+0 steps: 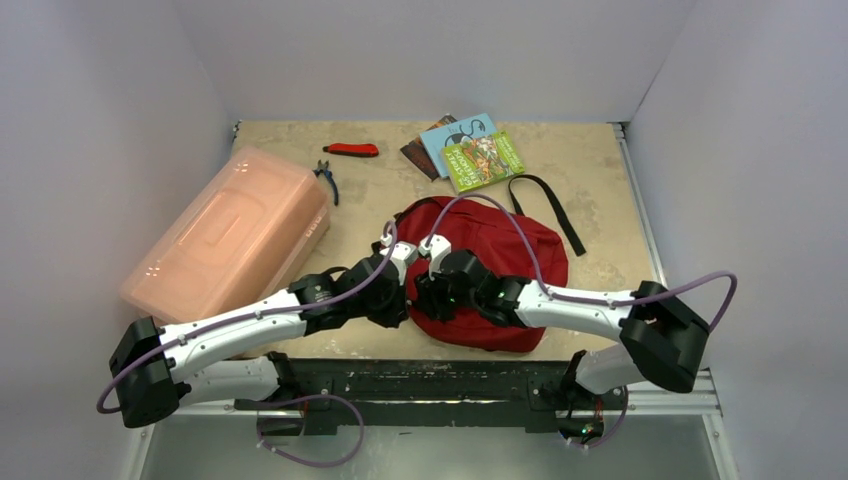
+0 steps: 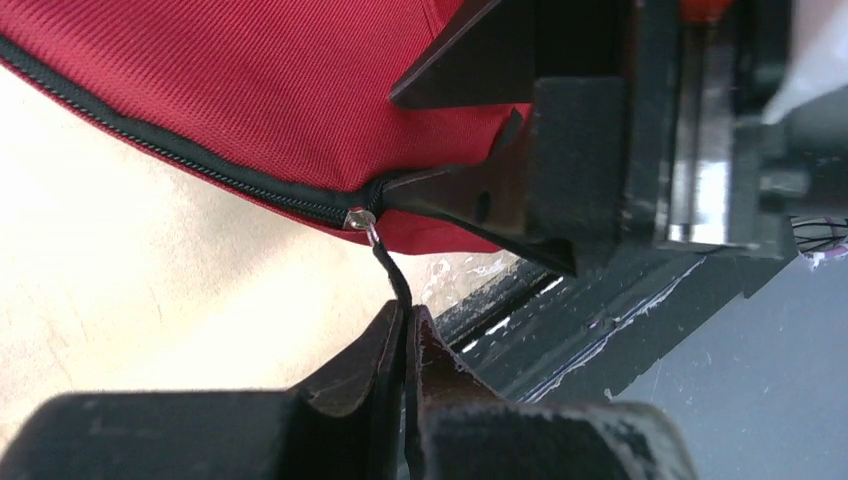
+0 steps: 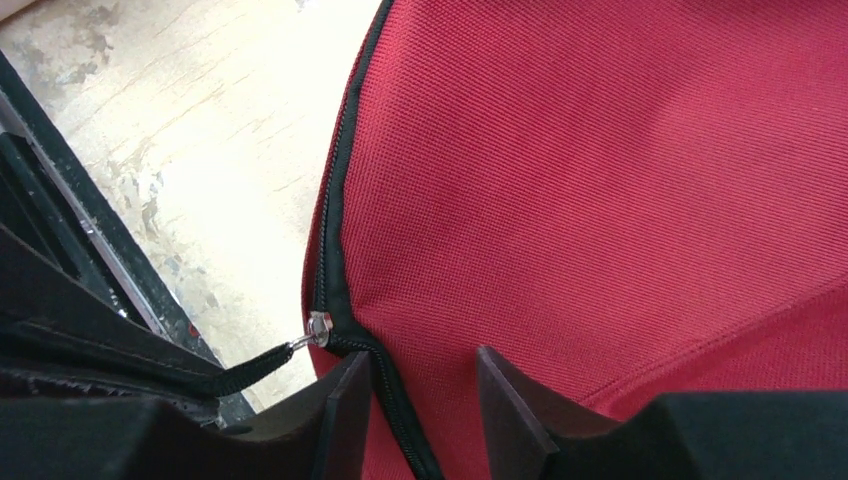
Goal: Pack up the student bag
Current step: Unzip the student bag at the center of the board.
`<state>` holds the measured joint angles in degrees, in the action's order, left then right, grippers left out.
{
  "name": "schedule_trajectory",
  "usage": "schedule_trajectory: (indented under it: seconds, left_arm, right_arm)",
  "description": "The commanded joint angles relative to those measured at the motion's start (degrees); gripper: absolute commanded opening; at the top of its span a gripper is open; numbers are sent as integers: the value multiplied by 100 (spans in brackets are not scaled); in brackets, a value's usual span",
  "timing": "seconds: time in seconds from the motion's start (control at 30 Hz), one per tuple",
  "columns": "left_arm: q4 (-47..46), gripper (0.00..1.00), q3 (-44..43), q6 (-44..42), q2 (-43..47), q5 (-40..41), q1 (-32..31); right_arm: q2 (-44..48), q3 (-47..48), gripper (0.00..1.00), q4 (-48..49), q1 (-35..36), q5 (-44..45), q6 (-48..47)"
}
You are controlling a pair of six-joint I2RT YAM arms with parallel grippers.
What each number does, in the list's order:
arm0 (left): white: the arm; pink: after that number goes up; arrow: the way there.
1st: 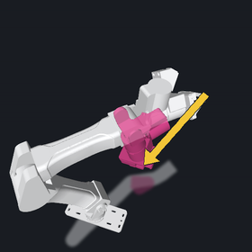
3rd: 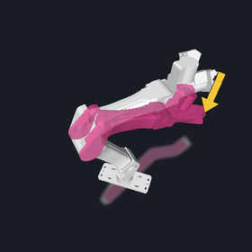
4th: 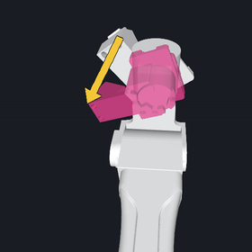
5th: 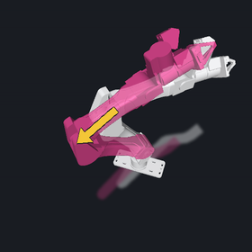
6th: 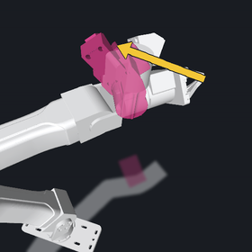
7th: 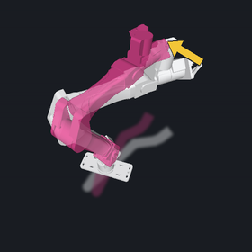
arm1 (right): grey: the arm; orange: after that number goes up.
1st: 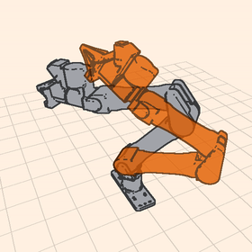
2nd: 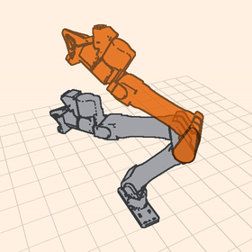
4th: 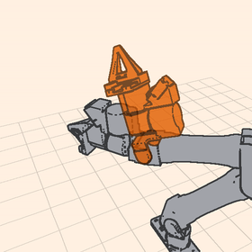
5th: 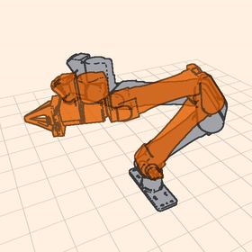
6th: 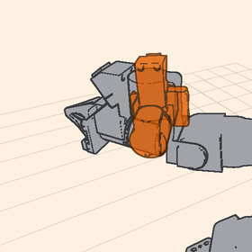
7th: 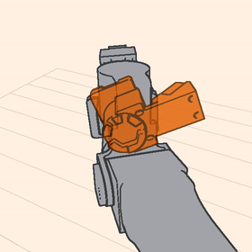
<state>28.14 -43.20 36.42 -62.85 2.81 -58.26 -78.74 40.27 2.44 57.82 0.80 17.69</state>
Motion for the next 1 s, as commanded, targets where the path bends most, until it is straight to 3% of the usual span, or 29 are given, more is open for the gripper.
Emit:
schedule_trajectory:
  seconds: [0.0,0.07,0.1,0.23,0.5,0.63,0.73,0.77,0.83,0.97]
  left_arm:
    - [-158,0,-8,128,124,-35,-1]
    - [-82,0,-28,223,144,134,7]
    - [-28,0,-22,300,154,301,19]
    - [403,0,-266,529,43,1010,465]
    - [705,0,-1643,-110,-1308,1090,2306]
    - [402,0,-2253,-377,-1625,671,2812]
    - [233,0,-2482,-554,-1729,-283,2834]
    - [24,0,-2365,-493,-1672,-718,2830]
    - [-184,0,-2113,-270,-1517,-1226,2825]
    - [-352,0,-1398,152,-847,-1720,2814]
  right_arm:
    - [-198,80,40,499,160,-71,-228]
    - [-209,-66,21,617,205,-71,-110]
    - [-189,-144,0,697,230,-55,-25]
    - [61,-469,0,594,269,45,346]
    - [1290,-1357,0,195,334,-71,1196]
    - [2021,-1591,0,-217,360,7,1603]
    - [2173,-1479,0,-536,387,193,1558]
    - [2141,-1381,3,-585,393,304,1478]
    - [2004,-1050,22,-688,396,583,1316]
    - [1571,-334,45,-484,396,885,950]
